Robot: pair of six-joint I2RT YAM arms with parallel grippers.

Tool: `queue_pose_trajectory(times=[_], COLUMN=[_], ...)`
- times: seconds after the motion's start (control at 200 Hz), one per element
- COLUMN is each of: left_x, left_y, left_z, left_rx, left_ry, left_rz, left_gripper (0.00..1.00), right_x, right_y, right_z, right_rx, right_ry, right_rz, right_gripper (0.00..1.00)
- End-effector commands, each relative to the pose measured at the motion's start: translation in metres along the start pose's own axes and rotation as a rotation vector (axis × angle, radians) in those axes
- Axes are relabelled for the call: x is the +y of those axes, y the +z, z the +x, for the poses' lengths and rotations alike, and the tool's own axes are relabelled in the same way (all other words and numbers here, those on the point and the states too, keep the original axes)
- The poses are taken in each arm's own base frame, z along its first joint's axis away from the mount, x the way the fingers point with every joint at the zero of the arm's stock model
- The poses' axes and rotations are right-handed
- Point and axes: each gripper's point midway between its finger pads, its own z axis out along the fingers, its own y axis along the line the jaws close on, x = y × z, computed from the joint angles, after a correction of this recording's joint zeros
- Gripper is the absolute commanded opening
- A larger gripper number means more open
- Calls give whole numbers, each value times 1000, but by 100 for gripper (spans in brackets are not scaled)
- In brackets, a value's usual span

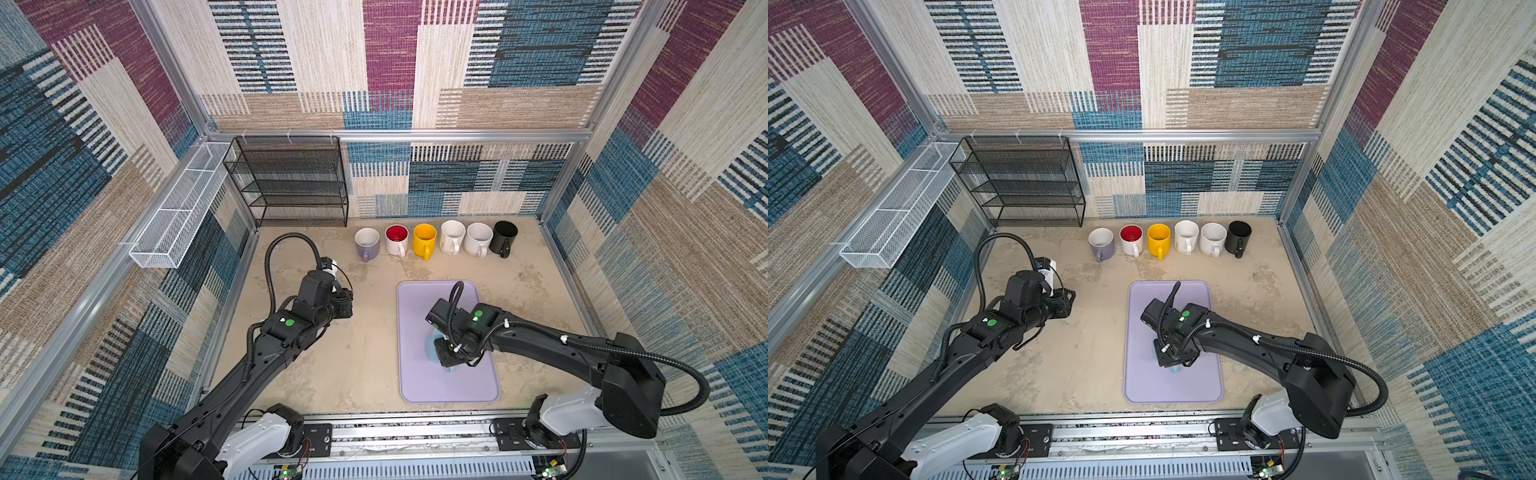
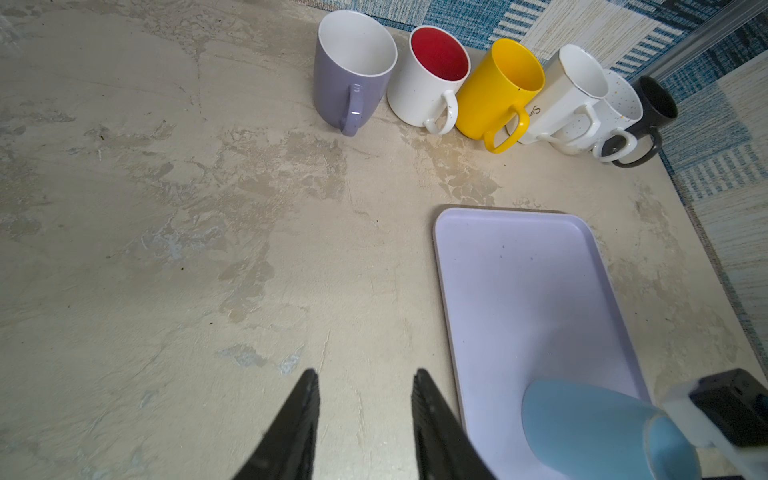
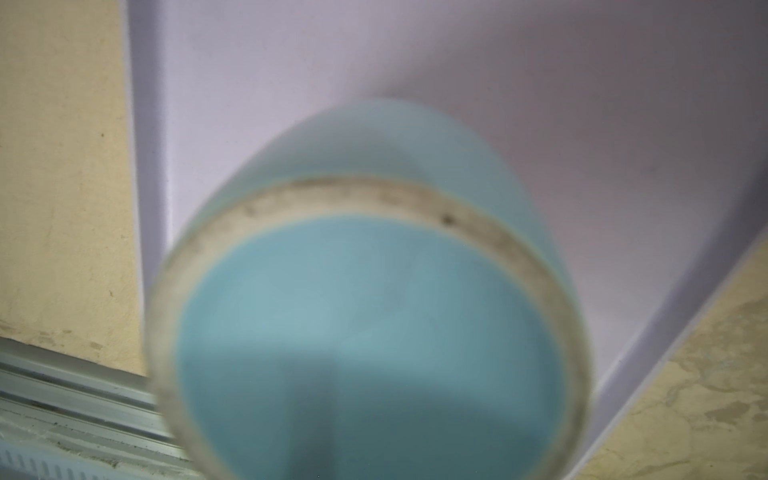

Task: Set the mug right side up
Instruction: 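Lift the light blue mug with the right gripper and carry it toward the left gripper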

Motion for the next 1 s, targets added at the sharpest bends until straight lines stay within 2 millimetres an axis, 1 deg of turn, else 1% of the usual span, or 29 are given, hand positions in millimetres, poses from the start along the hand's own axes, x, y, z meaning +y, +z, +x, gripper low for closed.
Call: queue_pose_trajectory(times=[0.0,0.06,0.125,0.185,0.286,0.311,0.436,0.511,0.626,0.696,0.786,0.992], left_x=[4,4,4,4,4,3,4,4,4,3,1,-6], left_y=[-1,-1,-1,-1,-1,-1,-2,-3,-4,-4,-4,1], left_z=[2,2,3,3,3,2,4,3,4,4,4,7], left_rx=[5,4,5,5,4,3,4,2,4,5,8,28], left_ry=[0,-1,-1,-1,0,1,2,3,4,2,-1,-8], left_rz=[-18,-18,-19,-16,-15,-13,-15,-14,-14,-11,5,38], left_gripper=[38,38,38,38,39,38,38,39,40,40,40,41], right_x=[-5,-5,-6,-5,-5,-5,-5,-5,-3,-4,-2,14], right_y=[0,0,0,-1,-1,-1,-1,-2,-4,-4,-10,-29], right_z=[-2,-2,-3,-4,-6,-6,-8,-10,-12,-14,-20,-43], right_rx=[2,7,10,12,12,13,14,9,0,-10,-51,-205], right_ry=[-21,-26,-30,-34,-38,-38,-46,-46,-49,-50,-48,-58], right_rz=[43,49,57,59,66,67,77,77,72,79,65,-43], right_gripper=[25,20,20,17,16,14,11,5,0,0,0,0])
